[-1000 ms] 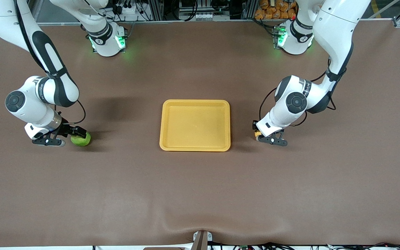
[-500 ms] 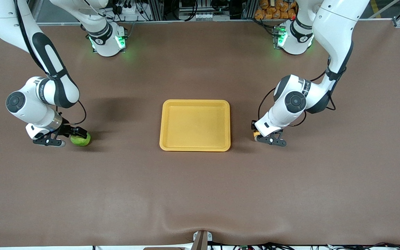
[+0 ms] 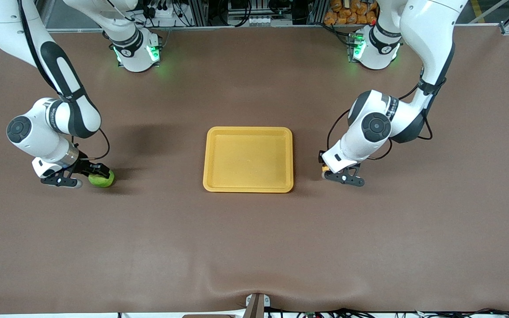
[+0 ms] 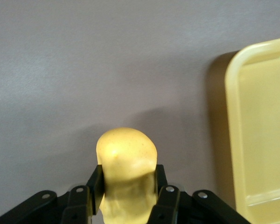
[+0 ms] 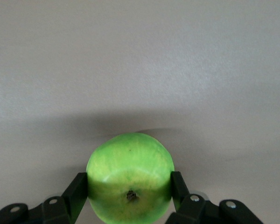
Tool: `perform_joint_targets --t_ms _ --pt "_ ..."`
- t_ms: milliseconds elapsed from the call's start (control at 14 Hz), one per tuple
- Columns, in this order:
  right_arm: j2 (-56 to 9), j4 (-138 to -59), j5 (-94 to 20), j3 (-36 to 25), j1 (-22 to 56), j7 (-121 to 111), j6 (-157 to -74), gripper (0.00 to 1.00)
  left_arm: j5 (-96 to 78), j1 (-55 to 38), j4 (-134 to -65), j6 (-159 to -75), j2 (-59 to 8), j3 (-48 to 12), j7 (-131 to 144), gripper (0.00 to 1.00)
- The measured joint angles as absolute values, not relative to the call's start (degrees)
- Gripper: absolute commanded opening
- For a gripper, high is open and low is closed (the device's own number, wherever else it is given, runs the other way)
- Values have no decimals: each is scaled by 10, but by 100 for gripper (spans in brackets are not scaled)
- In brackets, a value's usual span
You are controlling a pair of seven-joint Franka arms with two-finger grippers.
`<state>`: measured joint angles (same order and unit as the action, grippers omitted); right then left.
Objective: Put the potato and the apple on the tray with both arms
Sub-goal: 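Carry the potato with the left gripper toward the tray while the right lifts the apple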
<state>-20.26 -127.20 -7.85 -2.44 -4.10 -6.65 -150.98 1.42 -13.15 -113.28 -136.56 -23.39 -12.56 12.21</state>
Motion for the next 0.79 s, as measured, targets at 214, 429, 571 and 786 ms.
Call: perform_joint_targets --t_ms 214,429,571,786 --pt "-202 -1258 -79 -22 -37 -78 -1510 0 14 -152 -1122 -1365 -234 -126 164 5" --pt "-202 -1248 -79 -22 -37 -118 -1510 0 14 -180 -1107 -1364 -234 -126 214 5" --pt "-201 -1245 -79 -22 -37 -155 -1508 0 14 -191 -1095 -1363 -237 -126 221 3" --pt "-198 -1219 -79 -25 -38 -208 -1455 0 14 -212 -1059 -1363 -255 -126 222 3"
